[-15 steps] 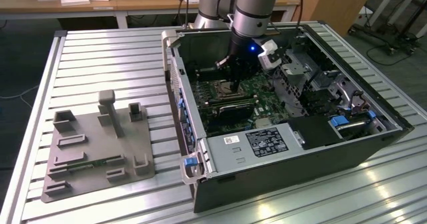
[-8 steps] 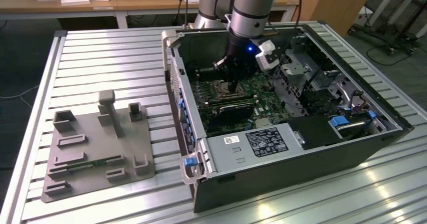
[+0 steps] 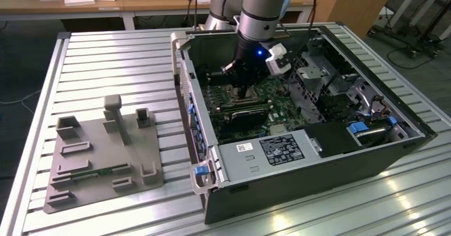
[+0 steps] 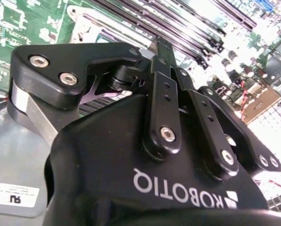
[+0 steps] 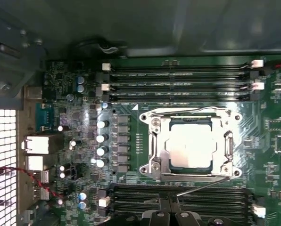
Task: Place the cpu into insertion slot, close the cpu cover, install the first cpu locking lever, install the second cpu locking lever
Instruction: 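Install the second cpu locking lever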
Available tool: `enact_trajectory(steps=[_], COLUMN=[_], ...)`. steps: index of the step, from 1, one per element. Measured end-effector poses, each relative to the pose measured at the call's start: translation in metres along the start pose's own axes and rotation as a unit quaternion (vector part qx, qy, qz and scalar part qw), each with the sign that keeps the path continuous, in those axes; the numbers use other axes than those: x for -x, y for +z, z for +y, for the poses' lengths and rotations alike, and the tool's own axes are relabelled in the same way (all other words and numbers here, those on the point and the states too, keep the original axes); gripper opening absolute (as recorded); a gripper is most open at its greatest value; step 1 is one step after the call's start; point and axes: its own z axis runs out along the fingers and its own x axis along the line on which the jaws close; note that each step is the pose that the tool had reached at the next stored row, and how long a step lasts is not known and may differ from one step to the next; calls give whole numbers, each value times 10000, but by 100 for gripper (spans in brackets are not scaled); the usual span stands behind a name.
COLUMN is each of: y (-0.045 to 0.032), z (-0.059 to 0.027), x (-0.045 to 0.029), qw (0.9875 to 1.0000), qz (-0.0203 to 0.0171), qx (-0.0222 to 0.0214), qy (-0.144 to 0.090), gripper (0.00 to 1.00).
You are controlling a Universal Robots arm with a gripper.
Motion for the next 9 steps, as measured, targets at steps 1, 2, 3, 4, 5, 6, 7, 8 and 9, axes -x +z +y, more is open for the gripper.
enact_trajectory(steps=[1, 2, 3, 4, 5, 6, 7, 8, 9], y=[5, 12, 20, 26, 34, 42, 49, 56, 62], z=[-4, -7, -11, -17, -21, -25, -28, -31, -34], x=[-11, -19, -25, -31, -38, -45, -52, -61, -70], qw=[10000, 10000, 10000, 10000, 10000, 10000, 10000, 10000, 10000], qz=[1, 2, 4, 7, 9, 11, 15, 18, 21], qx=[0, 1, 1, 0, 1, 1, 1, 1, 0], qy=[0, 0, 0, 0, 0, -1, -1, -1, -1], gripper=[10, 10, 10, 10, 10, 10, 10, 10, 10])
